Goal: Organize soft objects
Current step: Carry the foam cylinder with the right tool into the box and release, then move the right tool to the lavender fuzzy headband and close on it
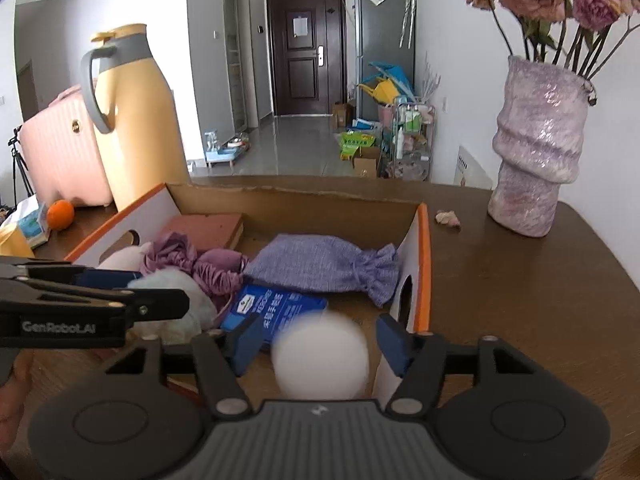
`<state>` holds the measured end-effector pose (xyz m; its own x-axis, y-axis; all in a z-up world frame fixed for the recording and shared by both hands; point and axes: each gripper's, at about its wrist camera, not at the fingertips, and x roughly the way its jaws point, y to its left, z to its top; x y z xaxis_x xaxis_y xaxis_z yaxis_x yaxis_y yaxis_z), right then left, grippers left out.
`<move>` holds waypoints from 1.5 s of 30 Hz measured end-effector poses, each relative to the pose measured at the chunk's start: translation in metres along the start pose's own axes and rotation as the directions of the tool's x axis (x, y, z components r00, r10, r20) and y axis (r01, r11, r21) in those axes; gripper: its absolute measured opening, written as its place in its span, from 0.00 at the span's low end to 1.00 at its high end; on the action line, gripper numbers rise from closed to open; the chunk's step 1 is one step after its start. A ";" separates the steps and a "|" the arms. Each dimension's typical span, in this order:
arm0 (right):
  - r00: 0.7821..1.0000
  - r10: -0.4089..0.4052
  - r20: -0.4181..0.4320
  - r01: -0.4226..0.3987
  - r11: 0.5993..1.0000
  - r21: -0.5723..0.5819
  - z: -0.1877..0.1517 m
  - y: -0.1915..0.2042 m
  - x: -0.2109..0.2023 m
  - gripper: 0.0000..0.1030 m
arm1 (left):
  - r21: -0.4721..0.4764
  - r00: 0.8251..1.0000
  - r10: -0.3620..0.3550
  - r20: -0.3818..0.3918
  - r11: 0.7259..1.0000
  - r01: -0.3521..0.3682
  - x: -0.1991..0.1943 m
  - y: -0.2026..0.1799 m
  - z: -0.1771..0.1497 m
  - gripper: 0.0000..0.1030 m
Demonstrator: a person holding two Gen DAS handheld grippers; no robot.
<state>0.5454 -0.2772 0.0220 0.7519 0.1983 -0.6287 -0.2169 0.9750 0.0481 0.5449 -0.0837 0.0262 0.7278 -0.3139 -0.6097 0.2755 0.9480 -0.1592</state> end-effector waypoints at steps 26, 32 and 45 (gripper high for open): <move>0.961 -0.017 0.275 0.022 1.000 -0.016 -0.040 0.020 -0.168 0.76 | 0.093 0.925 0.142 0.353 0.978 -0.185 -0.198 -0.026 -0.080 0.90; 0.928 0.008 0.372 0.005 0.999 -0.033 -0.084 0.033 -0.216 0.79 | 0.065 0.915 0.183 0.359 0.973 -0.220 -0.239 -0.028 -0.139 0.93; 0.929 0.071 0.363 -0.061 0.997 -0.040 -0.196 0.059 -0.262 0.82 | 0.129 0.931 0.189 0.313 0.962 -0.239 -0.272 -0.026 -0.203 0.96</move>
<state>0.2136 -0.2918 0.0375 0.9092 0.2899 -0.2988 -0.2870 0.9564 0.0546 0.2123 -0.0119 0.0389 0.9261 -0.1295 -0.3544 0.1725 0.9807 0.0924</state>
